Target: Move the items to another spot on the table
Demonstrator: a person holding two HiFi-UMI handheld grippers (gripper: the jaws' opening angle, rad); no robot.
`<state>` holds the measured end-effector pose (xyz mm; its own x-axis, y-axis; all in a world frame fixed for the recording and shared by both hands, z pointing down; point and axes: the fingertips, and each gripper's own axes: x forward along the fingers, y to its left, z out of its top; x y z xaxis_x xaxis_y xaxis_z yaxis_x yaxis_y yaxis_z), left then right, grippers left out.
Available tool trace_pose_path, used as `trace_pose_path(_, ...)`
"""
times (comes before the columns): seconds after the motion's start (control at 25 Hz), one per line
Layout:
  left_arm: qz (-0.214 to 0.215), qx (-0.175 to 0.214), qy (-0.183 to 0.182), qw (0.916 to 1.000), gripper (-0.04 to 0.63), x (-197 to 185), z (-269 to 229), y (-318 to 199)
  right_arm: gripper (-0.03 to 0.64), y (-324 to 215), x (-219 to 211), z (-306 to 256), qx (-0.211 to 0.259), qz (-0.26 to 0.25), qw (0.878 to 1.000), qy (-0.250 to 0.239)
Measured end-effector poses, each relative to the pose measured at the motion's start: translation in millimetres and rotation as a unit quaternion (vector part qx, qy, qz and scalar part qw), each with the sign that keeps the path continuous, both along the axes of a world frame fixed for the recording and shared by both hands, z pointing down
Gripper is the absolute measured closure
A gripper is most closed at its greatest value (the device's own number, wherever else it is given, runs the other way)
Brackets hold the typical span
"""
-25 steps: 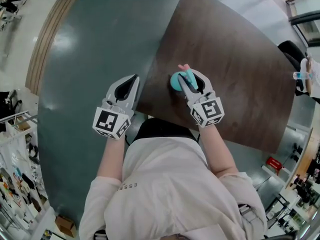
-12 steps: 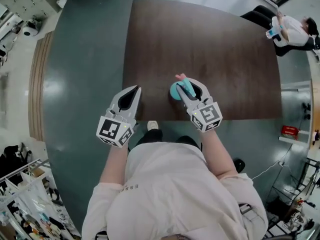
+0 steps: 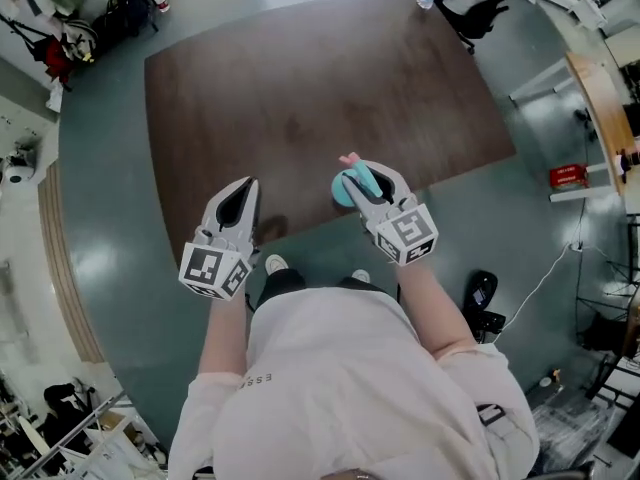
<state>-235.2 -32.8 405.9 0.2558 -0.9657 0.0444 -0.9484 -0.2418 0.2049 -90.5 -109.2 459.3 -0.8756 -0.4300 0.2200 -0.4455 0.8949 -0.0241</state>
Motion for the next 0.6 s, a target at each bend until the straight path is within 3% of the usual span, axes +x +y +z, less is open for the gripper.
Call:
trace_pose_path(0.4, 0.053, 0.008, 0.015, 0.9985, 0.588, 165, 11, -56, 0.497, -30, 193, 5, 0.011, 0.075, 0.997, 0.01)
trace_pose_path(0.6, 0.115, -0.006, 0.023, 0.9931, 0.588, 256, 22, -76, 0.497, -38, 279, 10, 0.007, 0.126, 0.992, 0.02)
